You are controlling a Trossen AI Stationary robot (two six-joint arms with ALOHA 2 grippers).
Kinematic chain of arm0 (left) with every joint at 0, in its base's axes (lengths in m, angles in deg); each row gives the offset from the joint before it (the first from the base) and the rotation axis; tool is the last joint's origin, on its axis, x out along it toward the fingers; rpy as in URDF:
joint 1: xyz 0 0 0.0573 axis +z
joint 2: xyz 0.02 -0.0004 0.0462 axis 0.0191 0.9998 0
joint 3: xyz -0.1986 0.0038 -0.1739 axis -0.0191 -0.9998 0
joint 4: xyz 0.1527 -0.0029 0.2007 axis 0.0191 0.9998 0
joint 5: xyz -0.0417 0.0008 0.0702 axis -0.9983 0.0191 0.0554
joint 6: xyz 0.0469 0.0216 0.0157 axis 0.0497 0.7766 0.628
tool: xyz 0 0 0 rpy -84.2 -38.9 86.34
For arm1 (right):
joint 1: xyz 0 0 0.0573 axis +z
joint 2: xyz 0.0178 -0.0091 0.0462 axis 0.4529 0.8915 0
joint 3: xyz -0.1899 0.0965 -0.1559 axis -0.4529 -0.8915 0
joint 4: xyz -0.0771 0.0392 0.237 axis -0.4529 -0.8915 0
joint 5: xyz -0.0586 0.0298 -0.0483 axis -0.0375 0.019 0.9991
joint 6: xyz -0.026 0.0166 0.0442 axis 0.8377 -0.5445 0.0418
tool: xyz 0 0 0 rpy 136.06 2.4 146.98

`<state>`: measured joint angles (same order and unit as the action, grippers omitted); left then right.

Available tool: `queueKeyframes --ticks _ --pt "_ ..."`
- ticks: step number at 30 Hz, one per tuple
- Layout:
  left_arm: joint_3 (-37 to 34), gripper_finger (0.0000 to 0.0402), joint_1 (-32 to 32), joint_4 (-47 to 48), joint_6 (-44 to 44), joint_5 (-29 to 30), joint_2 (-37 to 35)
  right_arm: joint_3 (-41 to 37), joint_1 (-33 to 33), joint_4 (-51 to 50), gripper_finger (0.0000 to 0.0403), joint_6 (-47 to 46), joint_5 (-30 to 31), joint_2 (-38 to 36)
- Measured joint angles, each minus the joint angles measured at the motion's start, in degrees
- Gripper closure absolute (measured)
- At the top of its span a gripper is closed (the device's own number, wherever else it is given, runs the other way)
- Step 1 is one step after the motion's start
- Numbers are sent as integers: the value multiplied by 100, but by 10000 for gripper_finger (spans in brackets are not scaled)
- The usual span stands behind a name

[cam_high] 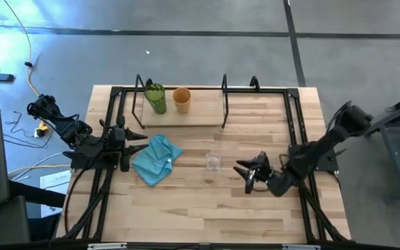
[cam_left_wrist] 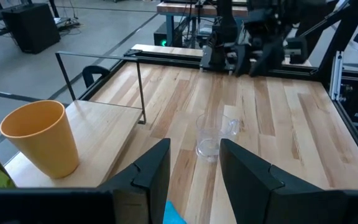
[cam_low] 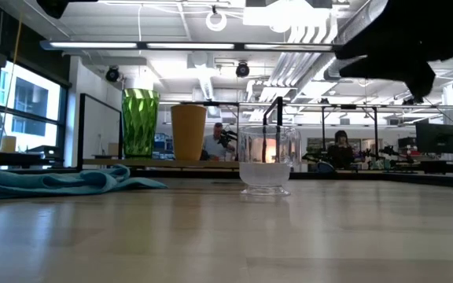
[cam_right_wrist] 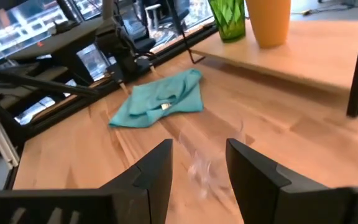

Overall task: Stack small to large cups/mugs on shelf
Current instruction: Put the transparent mug on the shelf

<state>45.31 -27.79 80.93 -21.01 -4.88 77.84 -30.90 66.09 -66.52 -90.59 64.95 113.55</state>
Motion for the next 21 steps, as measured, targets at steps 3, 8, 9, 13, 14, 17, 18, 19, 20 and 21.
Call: queueKeyframes --ticks 3,8,9,13,14,17,18,19,20,21 --pt "0 273 0 -1 0 0 0 0 41 398 261 -120 63 483" --pt "0 273 0 -9 -6 -2 0 4 41 1203 261 -93 62 1207" --pt "0 273 0 -9 -35 -2 0 4 41 1305 261 -91 59 1324" --pt "0 273 0 -16 -65 -2 0 133 39 1570 261 -85 40 1793" --pt "0 273 0 -19 -67 -2 1 223 39 1566 261 -72 35 1909" --pt "0 273 0 -39 -65 -2 35 585 39 1318 261 3 7 2266" --pt "0 273 0 -39 -64 -4 41 728 39 1175 261 47 7 2383" --pt "0 273 0 -39 -65 -4 44 888 39 1011 261 78 7 2490" --pt "0 273 -2 -48 -66 -2 76 1033 39 827 261 80 7 2569" --pt "0 273 0 -52 -65 -2 94 1177 39 615 261 85 28 2634"
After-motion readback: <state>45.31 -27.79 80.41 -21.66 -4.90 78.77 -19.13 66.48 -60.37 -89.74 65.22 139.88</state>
